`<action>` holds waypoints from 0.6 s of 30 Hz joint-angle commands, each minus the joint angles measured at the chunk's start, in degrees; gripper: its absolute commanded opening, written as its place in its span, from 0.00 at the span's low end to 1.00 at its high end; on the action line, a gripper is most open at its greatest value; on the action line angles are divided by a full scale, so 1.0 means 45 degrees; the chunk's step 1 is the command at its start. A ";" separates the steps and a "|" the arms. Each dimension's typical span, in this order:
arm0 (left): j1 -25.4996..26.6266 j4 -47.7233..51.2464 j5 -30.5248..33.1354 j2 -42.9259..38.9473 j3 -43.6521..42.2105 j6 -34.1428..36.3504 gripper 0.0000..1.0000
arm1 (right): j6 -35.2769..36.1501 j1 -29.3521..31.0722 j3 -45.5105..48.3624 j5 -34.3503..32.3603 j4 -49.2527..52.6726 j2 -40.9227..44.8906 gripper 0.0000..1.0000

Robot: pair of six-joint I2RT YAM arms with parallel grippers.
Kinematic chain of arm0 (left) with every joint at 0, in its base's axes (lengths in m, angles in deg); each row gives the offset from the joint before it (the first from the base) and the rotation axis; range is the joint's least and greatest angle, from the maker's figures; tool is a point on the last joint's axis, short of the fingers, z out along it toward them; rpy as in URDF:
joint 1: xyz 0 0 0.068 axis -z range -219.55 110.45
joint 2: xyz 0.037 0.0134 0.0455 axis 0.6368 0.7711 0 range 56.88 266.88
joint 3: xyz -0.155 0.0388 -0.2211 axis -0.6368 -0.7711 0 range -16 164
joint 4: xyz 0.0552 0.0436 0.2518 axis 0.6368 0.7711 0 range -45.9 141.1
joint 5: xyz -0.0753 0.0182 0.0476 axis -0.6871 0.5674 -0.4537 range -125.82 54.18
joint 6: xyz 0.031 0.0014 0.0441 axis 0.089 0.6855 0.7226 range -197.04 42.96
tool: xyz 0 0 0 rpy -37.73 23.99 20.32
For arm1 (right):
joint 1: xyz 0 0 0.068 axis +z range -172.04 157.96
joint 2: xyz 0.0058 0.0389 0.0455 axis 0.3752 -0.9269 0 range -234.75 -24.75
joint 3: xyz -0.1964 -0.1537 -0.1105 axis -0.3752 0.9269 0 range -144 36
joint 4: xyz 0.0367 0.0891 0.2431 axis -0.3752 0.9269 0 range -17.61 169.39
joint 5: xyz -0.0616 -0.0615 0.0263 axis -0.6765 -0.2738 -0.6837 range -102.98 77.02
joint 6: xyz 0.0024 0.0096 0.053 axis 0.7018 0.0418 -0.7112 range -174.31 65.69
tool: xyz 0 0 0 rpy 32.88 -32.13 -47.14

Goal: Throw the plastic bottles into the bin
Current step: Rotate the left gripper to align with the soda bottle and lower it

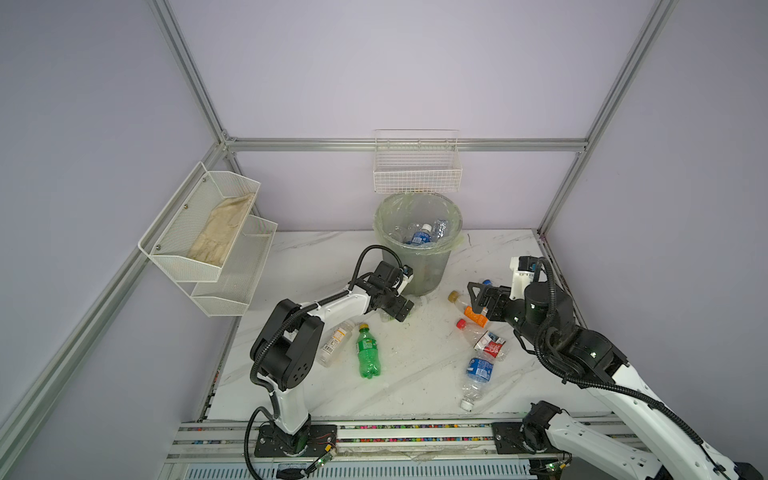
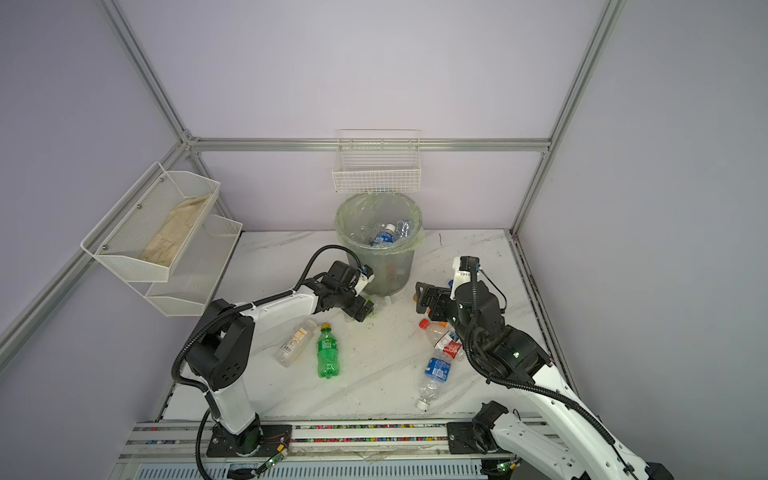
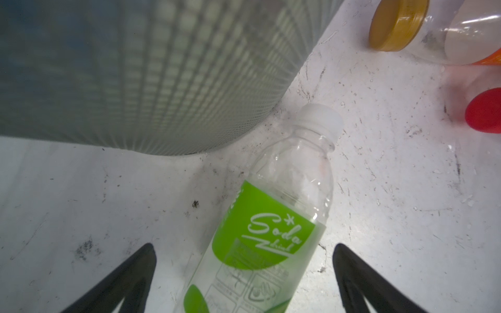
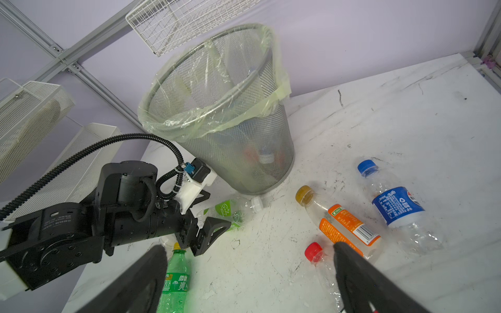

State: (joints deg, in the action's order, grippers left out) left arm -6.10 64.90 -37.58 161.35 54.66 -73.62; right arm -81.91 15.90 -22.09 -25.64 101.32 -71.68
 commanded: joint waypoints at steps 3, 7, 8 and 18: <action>0.0047 -0.0656 -0.0077 -0.0034 -0.0743 -0.0297 1.00 | 0.0097 0.0032 0.0095 -0.0056 -0.0237 0.0020 0.97; 0.0085 -0.0640 -0.0155 0.0158 -0.0937 -0.0534 0.98 | 0.0059 0.0028 0.0085 -0.0032 -0.0218 0.0040 0.97; 0.0122 -0.0638 -0.0147 0.0174 -0.1027 -0.0597 0.97 | 0.0039 0.0028 0.0076 -0.0037 -0.0199 0.0058 0.97; 0.0459 -0.0202 0.0020 -0.0064 -0.1349 -0.0857 0.83 | -0.0079 0.0028 -0.0002 0.0041 -0.0178 0.0098 0.97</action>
State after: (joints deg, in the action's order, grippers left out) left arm -4.55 63.59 -37.45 161.89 50.29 -76.99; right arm -81.97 15.90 -22.09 -25.58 101.32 -71.68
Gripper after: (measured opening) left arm 0.860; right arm 0.974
